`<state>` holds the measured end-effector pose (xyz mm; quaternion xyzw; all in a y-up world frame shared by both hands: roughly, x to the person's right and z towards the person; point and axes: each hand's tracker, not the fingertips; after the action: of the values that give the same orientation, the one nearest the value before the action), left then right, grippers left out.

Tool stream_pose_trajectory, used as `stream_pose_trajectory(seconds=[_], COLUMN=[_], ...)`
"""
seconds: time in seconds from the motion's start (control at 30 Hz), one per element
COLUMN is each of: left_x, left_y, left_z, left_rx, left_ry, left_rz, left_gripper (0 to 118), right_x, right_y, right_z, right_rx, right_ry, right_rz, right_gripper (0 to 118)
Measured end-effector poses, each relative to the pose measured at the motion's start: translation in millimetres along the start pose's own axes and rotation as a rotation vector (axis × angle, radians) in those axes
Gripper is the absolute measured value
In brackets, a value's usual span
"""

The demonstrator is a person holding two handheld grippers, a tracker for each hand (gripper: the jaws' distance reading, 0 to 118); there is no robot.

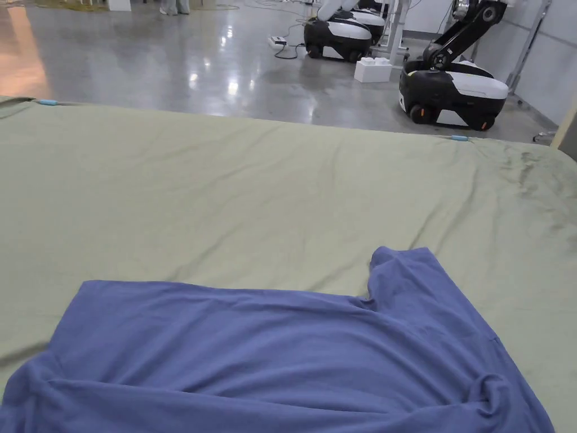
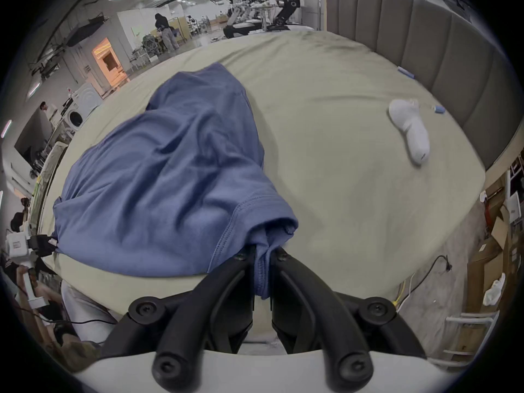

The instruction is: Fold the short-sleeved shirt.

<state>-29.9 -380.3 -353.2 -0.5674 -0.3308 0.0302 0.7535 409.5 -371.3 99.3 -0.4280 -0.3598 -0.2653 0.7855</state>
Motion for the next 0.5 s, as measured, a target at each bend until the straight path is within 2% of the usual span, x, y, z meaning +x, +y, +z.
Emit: stream_pose_trajectory(seconds=[0.07, 0.1, 0.13, 0.2, 0.27, 0.33, 0.37, 0.4, 0.43, 0.47, 0.5], left_x=[-2.9, -4.7, -5.7, -3.7, 0.0, -5.2, -8.2, -10.9, -13.6, -14.5, -11.1], left_y=[-3.1, -6.5, -11.3, -20.0, -27.2, -28.8, -27.1, -24.2, -20.2, -14.1, -6.5], left_z=[7.8, 14.3, 25.5, 54.2, 84.9, 104.6, 106.7, 104.7, 98.5, 91.2, 84.8], left_rx=[0.042, 0.072, 0.11, 0.208, 0.346, 0.45, 0.448, 0.419, 0.4, 0.352, 0.319], left_ry=[-0.037, -0.058, -0.063, -0.06, -0.071, -0.141, -0.219, -0.302, -0.38, -0.437, -0.441], left_rz=[0.005, 0.013, 0.034, 0.051, 0.045, 0.13, 0.186, 0.242, 0.277, 0.286, 0.282], left_gripper=[17, 27, 33, 33, 33, 31, 20, 1, 0, 0, 0], right_x=[3.7, 5.0, 5.6, 6.3, -2.7, -19.5, -26.4, -33.3, -33.6, -41.0, -47.4], right_y=[2.0, 4.2, 5.9, 8.3, 9.2, 10.2, 12.7, 15.2, 15.3, 15.3, 13.7], right_z=[1.1, 6.9, 17.7, 46.6, 77.4, 93.8, 94.7, 92.8, 84.7, 78.1, 74.6], right_rx=[0.017, 0.028, 0.041, 0.129, 0.257, 0.314, 0.297, 0.264, 0.26, 0.259, 0.291], right_ry=[0.03, 0.059, 0.062, 0.048, 0.047, 0.077, 0.095, 0.113, 0.156, 0.18, 0.164], right_rz=[-0.032, -0.064, -0.098, -0.117, -0.043, 0.034, 0.041, 0.043, 0.067, 0.087, 0.095], right_gripper=[41, 59, 68, 71, 75, 86, 86, 82, 63, 20, 2])
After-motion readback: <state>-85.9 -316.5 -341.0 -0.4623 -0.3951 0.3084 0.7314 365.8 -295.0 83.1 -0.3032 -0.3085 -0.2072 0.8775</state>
